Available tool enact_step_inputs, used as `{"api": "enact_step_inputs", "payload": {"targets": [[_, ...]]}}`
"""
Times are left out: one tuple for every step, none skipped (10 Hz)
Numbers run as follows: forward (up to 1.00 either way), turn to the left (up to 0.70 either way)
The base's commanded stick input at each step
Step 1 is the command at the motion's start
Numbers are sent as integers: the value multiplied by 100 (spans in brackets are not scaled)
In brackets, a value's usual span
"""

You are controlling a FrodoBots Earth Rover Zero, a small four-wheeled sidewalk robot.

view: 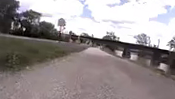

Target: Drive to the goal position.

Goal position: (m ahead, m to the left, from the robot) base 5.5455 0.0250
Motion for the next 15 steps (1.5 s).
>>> {"api": "enact_step_inputs", "payload": {"targets": [[100, 0], [100, 0], [100, 0], [100, 0], [100, 0], [100, 0], [100, 0], [100, 0], [100, 0], [100, 0], [100, 0], [100, 0], [100, 0], [100, 0], [100, 0]]}}
